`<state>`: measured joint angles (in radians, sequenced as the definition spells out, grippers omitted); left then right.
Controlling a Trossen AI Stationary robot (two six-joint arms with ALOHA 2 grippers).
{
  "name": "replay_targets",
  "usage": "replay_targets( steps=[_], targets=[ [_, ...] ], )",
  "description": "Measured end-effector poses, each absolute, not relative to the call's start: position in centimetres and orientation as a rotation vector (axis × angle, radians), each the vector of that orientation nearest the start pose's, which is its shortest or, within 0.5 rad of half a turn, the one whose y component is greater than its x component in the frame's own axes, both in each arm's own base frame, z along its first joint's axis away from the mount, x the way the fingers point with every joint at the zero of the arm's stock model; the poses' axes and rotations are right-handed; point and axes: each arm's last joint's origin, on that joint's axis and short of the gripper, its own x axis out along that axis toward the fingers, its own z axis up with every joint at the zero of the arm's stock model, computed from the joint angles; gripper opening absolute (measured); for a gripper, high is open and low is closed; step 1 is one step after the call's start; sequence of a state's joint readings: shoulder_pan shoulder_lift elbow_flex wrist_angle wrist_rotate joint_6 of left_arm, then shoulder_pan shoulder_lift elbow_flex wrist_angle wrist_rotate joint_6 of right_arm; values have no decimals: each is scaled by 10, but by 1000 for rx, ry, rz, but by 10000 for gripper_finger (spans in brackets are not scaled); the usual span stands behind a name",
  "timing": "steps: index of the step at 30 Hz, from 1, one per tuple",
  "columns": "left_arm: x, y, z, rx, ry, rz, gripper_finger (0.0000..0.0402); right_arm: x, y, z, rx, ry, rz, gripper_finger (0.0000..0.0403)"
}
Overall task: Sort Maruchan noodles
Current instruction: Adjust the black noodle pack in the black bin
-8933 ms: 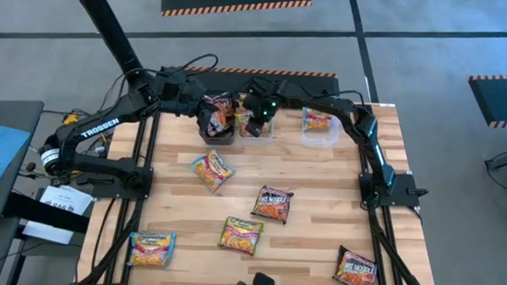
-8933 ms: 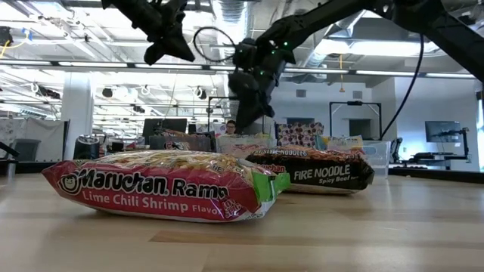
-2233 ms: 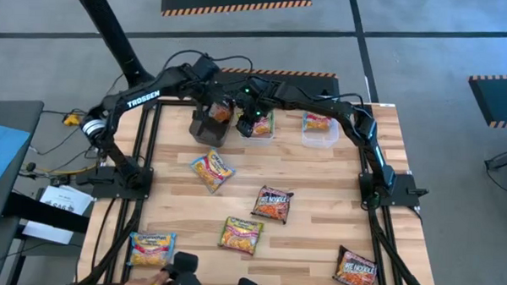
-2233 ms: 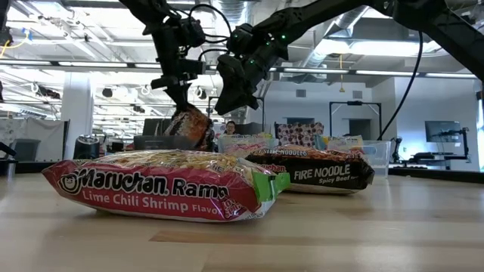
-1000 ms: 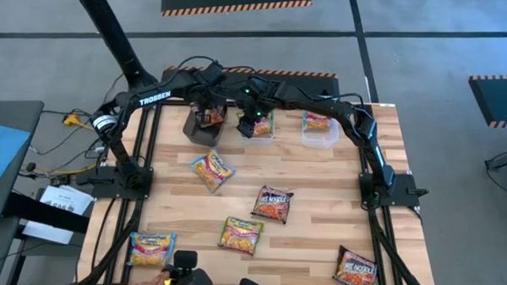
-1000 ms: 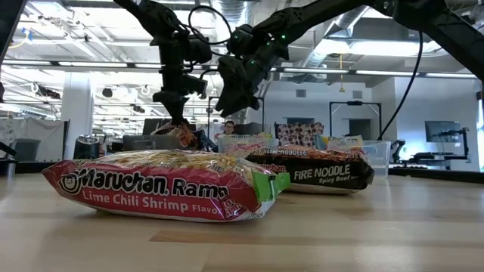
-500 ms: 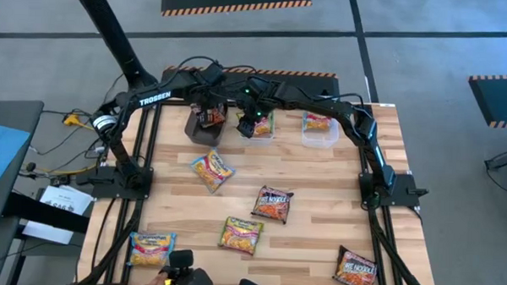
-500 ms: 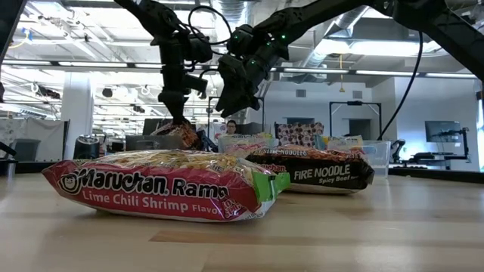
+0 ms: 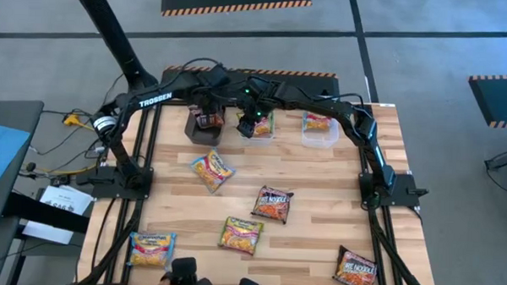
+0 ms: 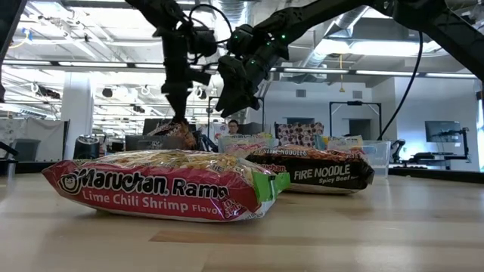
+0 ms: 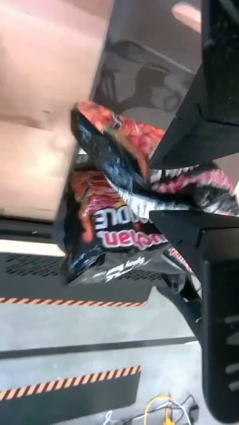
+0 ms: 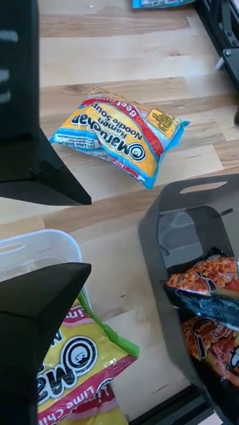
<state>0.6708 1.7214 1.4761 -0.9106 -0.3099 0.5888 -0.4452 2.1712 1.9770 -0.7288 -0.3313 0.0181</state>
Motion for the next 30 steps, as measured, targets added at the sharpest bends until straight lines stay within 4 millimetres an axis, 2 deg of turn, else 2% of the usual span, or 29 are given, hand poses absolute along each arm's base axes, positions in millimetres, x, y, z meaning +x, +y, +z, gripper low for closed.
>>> replay_targets(
  steps=[7, 12, 18, 23, 26, 30],
  targets=[
    [268, 226, 299, 221, 1355, 534, 96, 436, -198, 257, 365, 851, -114, 176],
    [264, 219, 325, 55, 1311, 523, 96, 439, -199, 260, 343, 808, -109, 175],
    [249, 208, 371, -208, 1089, 462, 96, 445, -203, 267, 244, 712, -84, 175],
    [231, 192, 401, -290, 946, 484, 96, 450, -210, 266, 225, 657, -92, 175],
    [219, 181, 413, -315, 900, 511, 96, 450, -212, 268, 217, 634, -98, 175],
    [204, 169, 416, -364, 872, 542, 96, 450, -212, 267, 223, 639, -100, 175]
  ],
)
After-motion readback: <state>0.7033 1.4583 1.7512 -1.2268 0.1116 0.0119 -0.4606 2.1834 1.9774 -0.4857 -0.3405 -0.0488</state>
